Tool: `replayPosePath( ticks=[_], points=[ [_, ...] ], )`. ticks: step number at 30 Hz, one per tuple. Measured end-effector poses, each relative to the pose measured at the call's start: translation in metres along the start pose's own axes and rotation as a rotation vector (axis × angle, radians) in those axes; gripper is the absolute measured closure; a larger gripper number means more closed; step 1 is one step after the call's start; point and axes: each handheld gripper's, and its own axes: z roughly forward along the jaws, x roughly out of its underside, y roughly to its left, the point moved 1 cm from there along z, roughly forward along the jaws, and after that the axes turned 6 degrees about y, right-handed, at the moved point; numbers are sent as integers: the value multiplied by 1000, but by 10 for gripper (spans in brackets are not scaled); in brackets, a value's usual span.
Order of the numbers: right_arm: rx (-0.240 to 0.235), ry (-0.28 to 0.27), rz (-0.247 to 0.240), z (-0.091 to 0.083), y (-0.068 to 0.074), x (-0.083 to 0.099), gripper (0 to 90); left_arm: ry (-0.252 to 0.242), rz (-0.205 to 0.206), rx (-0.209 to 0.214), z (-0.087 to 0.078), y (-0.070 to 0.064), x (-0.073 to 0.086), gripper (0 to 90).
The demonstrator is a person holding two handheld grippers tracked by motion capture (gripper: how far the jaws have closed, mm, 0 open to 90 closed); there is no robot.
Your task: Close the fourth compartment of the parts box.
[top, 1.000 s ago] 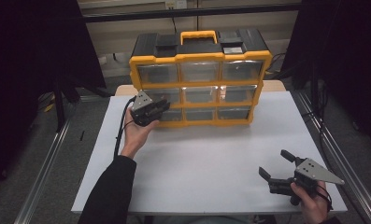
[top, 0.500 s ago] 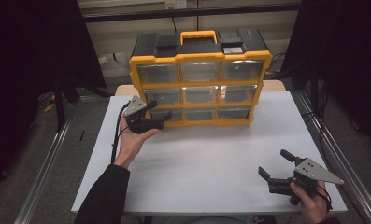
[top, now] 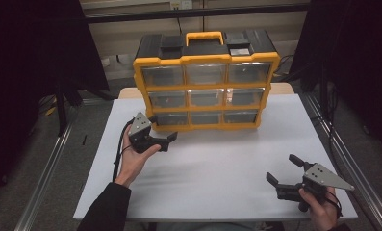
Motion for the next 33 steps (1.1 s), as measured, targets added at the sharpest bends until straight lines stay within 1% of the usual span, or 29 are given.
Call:
replayPosePath(
  ticks=[1,2,3,4,5,6,7,8,9,10,11,12,13,14,15,16,18,19,20,21,22,24,25,26,27,28,30,31,33],
  points=[
    [3,0,-1,0,0,0,4,9,10,-31,-3,-1,3,22],
    [-2,1,-3,0,0,0,4,3,4,-39,-5,-3,6,19],
    [-2,0,-2,0,0,0,4,-13,-1,4,-7,-3,9,20],
    [-1,-1,-1,0,0,0,4,-4,6,-29,-10,-4,11,20],
    [-1,0,-1,0,0,0,4,-17,-2,-1,-11,-4,13,21],
    [-1,-1,-1,0,0,0,4,-8,5,-6,-14,-5,14,20],
    [0,0,1,0,0,0,4,-6,-3,-27,-16,-6,15,20],
    [0,0,0,0,0,0,4,-11,-18,-1,-18,-7,18,22],
    [-1,1,-2,0,0,0,4,-8,-14,-35,-20,-8,19,25],
    [0,1,-2,0,0,0,4,-6,-14,-34,-22,-9,21,25],
    [0,1,-3,0,0,0,4,-14,-15,-4,-24,-10,24,26],
    [0,0,-2,0,0,0,4,-1,-12,-32,-27,-12,26,25],
    [0,0,-2,0,0,0,4,-1,-31,-28,-28,-14,28,25],
    [0,1,0,0,0,0,4,-2,-33,-29,-31,-15,30,25],
    [1,1,-1,-1,0,0,4,-2,-26,-37,-34,-17,31,25],
    [0,2,0,-1,0,0,4,-20,-14,-20,-37,-18,32,28],
    [-1,3,-3,-1,0,0,4,-33,7,-53,-44,-23,31,25],
    [0,3,-3,-1,0,0,4,-45,6,-27,-46,-25,30,25],
    [2,1,-1,-1,0,0,4,-45,16,-14,-49,-27,30,25],
    [1,3,-1,-1,0,0,4,-52,14,-10,-51,-29,31,25],
    [0,-2,-1,0,0,0,4,-63,-1,-11,-52,-32,32,25],
    [4,-1,0,-1,0,0,4,-53,-3,-31,-56,-36,36,25],
    [3,1,-2,-1,0,0,4,-49,-12,-27,-57,-36,38,25],
    [6,1,-2,-1,0,0,4,-44,-5,8,-59,-34,41,25],
    [5,0,-3,-1,0,0,4,-40,-25,1,-60,-35,44,25],
    [6,0,-2,-1,0,0,4,-38,-29,-22,-63,-35,46,25],
    [4,-2,-3,-1,0,0,4,-38,-29,-26,-69,-34,50,25],
    [7,0,-3,-1,0,0,4,-47,-53,-34,-71,-35,50,25],
    [4,1,-3,-1,0,0,4,-57,-65,-41,-76,-36,52,25]
  ],
)
